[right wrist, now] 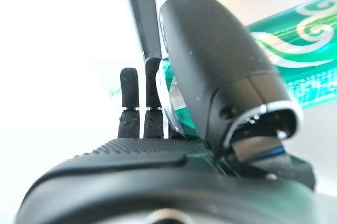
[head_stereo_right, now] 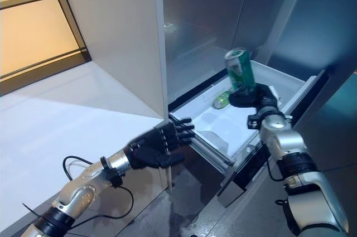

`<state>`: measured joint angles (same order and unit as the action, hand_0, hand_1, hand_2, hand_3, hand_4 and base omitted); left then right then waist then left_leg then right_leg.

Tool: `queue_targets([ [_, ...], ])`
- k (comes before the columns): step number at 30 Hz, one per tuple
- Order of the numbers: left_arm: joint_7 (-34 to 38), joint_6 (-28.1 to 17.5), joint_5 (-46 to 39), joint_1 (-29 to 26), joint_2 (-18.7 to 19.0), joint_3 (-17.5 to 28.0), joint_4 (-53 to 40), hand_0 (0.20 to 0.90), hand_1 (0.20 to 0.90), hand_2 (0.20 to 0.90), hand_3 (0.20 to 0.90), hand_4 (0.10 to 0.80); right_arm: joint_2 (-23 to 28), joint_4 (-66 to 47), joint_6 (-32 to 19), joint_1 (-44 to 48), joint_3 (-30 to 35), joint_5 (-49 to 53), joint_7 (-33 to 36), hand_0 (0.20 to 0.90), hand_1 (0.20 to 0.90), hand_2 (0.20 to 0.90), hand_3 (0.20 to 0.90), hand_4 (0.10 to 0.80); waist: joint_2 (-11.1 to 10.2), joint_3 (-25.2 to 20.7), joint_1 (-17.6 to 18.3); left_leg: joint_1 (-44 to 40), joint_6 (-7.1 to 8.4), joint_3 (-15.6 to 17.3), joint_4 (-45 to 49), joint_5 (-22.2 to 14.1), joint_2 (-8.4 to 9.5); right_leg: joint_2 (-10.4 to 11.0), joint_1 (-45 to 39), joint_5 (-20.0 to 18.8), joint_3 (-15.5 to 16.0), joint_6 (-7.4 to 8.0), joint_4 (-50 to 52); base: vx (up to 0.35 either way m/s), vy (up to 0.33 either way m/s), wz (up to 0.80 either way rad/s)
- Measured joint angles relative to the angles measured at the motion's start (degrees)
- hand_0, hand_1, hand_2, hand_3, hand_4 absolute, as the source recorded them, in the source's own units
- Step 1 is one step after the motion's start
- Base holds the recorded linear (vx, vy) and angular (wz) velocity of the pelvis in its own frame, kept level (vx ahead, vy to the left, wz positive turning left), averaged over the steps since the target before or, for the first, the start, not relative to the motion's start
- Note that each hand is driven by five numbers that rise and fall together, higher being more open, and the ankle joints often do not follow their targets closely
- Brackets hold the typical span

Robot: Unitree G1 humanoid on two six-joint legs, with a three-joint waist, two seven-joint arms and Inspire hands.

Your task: Put drinks into fridge and close the fridge

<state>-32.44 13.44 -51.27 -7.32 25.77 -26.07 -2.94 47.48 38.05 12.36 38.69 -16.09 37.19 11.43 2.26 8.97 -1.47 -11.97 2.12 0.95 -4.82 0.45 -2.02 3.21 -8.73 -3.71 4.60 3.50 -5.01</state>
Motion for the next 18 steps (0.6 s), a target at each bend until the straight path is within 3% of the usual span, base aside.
queue_targets([
  [6, -2.85, 7.3, -3.53, 3.29, -1.34, -4.74, 2.32, 0.9, 0.9, 0.9, 0.9, 0.8, 0.34, 7.98, -0.27, 1.54, -0.06, -4.84, -0.95, 0.3, 0.3, 0.3, 0.2, 0.1, 1.17, 0.86, -0.5, 0.56, 0.03, -1.62, 0.01, 0.33, 0.11, 0.19, -0.26, 0.25, 1.64, -0.01, 0.13, 0.05, -0.041, 0.15],
  [9, -3.05, 7.75, -2.85, 3.33, -2.1, -9.5, 7.66, 0.9, 0.9, 0.9, 0.9, 0.8, 0.28, 12.21, -0.25, 1.64, -0.64, -8.28, -3.27, 0.3, 0.3, 0.3, 0.2, 0.1, 1.11, 0.98, -1.58, 1.33, 0.07, -2.61, 0.03, 0.74, 0.25, 0.38, -0.03, 0.33, 2.85, -0.01, 0.14, -0.001, -0.046, 0.21],
  [14, -1.83, 1.75, 6.56, 3.82, -2.02, -13.85, 20.59, 0.9, 0.9, 0.9, 0.9, 0.8, -0.26, 17.38, -0.05, 3.84, -0.95, -13.43, -7.77, 0.3, 0.3, 0.3, 0.2, 0.1, 0.99, 2.79, -2.86, 3.81, 0.2, -3.33, 0.36, 1.43, 0.43, 0.54, 1.88, 0.3, 3.58, -0.05, 0.15, -0.045, -0.046, 0.11],
  [18, 3.57, -5.32, 13.81, 3.45, -2.41, -13.34, 33.04, 0.9, 0.9, 0.9, 0.9, 0.8, -0.32, 18.37, 0.74, 5.13, -1.04, -15.24, -9.18, 0.3, 0.3, 0.3, 0.2, 0.1, 0.74, 5.81, -2.95, 6.93, 0.38, -4.66, 1.98, 1.54, 0.48, 0.47, 3.61, -0.26, 4.56, -0.41, 0.18, -0.092, -0.061, 0.16],
])
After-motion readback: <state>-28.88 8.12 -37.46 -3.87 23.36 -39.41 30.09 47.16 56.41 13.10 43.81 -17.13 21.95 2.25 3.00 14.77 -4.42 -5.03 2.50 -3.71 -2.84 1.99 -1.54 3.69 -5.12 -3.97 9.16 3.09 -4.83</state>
